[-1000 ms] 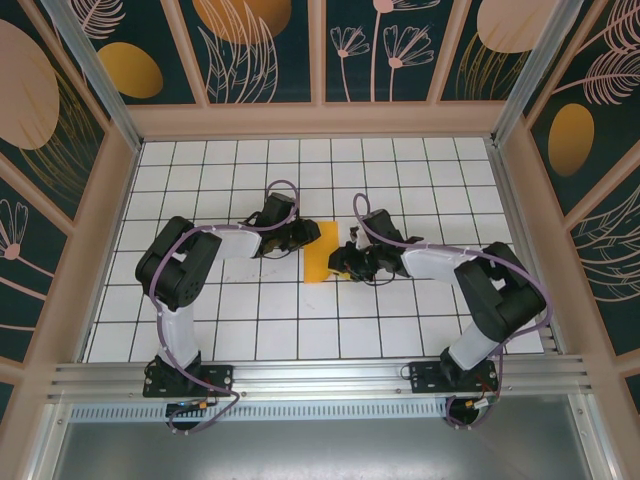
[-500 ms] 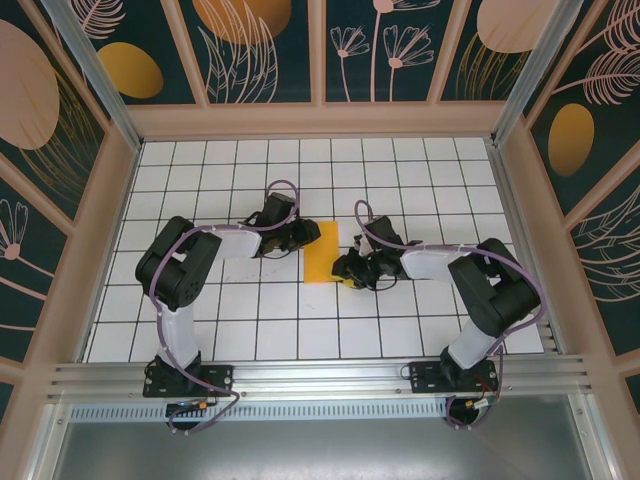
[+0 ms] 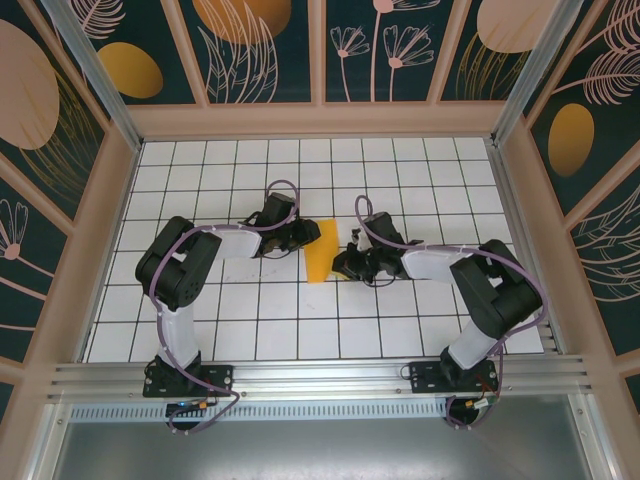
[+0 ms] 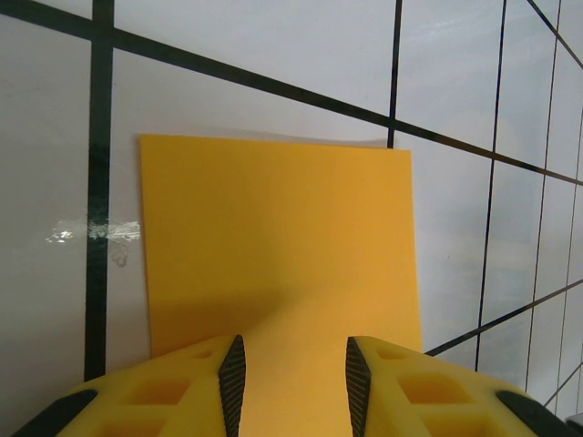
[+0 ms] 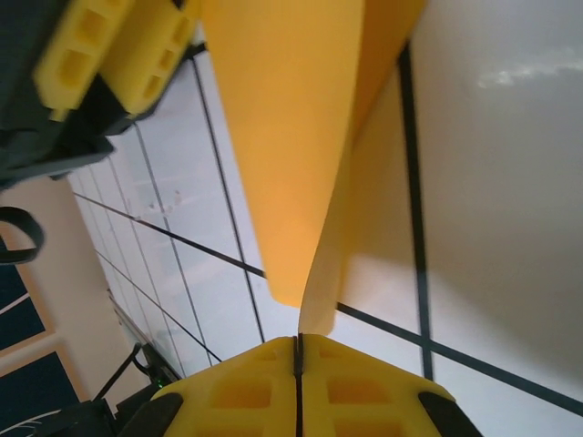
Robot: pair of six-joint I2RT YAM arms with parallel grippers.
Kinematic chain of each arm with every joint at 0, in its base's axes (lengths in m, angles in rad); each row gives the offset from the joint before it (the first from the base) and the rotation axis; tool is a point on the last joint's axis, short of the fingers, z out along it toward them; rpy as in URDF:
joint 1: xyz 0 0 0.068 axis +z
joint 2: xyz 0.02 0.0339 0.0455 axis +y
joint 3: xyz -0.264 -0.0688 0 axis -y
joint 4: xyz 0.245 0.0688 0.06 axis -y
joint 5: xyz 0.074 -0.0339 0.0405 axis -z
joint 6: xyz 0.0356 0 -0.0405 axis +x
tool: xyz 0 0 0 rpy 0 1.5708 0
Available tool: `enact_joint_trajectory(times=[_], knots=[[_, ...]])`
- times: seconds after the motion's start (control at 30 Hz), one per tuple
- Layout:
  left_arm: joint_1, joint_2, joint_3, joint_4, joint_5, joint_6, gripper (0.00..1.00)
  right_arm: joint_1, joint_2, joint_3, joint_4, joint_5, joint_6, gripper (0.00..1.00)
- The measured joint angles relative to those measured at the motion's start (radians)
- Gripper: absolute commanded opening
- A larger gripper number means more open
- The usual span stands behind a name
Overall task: Fold a paper plane with a square sheet of paper (pick it up from the middle)
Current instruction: Third fold the triangle at the center of the table.
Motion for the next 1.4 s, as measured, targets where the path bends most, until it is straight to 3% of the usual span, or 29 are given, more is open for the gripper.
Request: enact_joint_trajectory(times=[0.37,0.63,1.0,1.4], knots=[[0.000,-0.011,0.009,-0.025,0.013,0.022,0.38,0.000,0.098,0.109,0.049,-0.014,-0.008,0.08],[0.009,-0.068,0.023,-0.048,-0.059,0.052,0.35,0.000,0.150,0.129,0.052,-0.009,-0.023,0.09],[0.016,0.025,0.067,-0.091,-0.064,0.065,0.28,0.000,0.187,0.148,0.095,-0.005,-0.023,0.09],[0.016,0.037,0.088,-0.108,-0.064,0.082,0.28,0.000,0.240,0.187,0.104,-0.006,-0.023,0.09]])
